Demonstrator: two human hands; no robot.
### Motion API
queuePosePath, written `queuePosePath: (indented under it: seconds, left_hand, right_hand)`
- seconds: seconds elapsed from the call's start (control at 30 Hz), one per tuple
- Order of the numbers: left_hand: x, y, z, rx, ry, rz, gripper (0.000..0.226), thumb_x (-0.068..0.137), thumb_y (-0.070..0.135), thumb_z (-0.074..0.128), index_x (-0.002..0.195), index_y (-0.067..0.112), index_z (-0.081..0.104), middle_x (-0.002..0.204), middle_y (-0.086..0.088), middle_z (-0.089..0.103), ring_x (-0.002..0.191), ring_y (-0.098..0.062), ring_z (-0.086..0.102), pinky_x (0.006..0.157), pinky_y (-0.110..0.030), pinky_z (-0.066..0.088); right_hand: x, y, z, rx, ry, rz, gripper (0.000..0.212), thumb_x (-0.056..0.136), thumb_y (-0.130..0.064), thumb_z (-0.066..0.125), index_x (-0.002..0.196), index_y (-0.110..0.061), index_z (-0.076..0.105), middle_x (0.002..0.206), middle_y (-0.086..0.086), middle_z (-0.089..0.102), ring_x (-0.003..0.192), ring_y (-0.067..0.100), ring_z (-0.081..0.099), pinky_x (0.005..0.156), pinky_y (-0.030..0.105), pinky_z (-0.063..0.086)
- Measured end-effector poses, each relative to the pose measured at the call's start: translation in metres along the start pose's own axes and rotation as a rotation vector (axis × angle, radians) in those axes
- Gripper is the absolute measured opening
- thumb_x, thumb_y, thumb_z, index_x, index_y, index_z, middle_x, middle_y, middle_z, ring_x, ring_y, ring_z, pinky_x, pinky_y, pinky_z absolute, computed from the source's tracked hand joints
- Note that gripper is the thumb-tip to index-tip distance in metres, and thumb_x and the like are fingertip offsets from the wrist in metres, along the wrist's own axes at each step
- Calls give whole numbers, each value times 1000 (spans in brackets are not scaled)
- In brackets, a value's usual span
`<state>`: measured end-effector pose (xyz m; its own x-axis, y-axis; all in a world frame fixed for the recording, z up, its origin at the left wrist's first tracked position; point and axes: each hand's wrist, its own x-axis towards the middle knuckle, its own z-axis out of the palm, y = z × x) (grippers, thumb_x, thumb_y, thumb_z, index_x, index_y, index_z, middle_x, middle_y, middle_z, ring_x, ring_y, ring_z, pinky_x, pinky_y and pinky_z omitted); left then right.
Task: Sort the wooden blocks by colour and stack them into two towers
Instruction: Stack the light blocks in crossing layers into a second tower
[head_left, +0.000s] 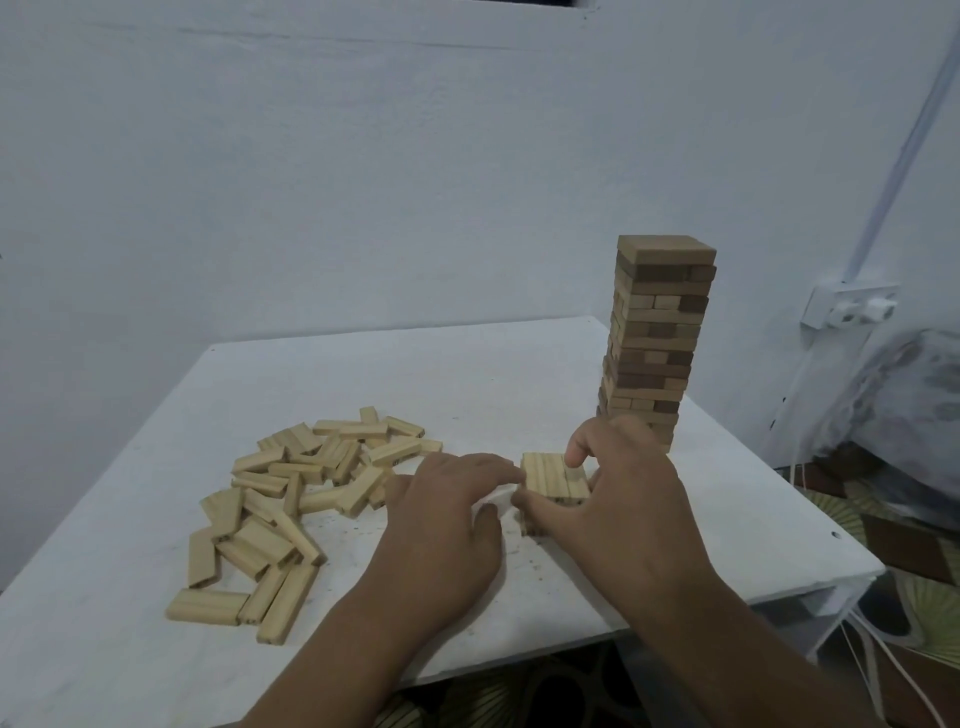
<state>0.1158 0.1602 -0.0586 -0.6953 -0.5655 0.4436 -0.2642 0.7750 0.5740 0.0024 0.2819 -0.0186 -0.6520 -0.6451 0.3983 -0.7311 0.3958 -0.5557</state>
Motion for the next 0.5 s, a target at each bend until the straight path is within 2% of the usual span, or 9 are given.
queuePosePath:
  seconds: [0.27, 0.5]
  left_hand:
    - [0, 3, -3, 15, -3, -10, 40, 81, 23, 49, 110, 43, 67, 112, 33, 60, 117, -1, 51, 100, -49, 39]
    - [-1, 1, -4, 28, -5, -12, 36, 82, 26, 51, 110, 44, 67, 108, 36, 57, 115, 0, 51, 100, -49, 40]
  right_hand:
    - [1, 3, -5, 20, -30, -20, 49, 62, -52, 86, 80, -32, 46, 95, -16, 45, 79, 7, 53, 55, 19, 44]
    - [0, 4, -3, 25, -58, -39, 47, 65, -48, 86, 82, -33, 45, 97, -16, 44, 85, 7, 51, 51, 17, 40]
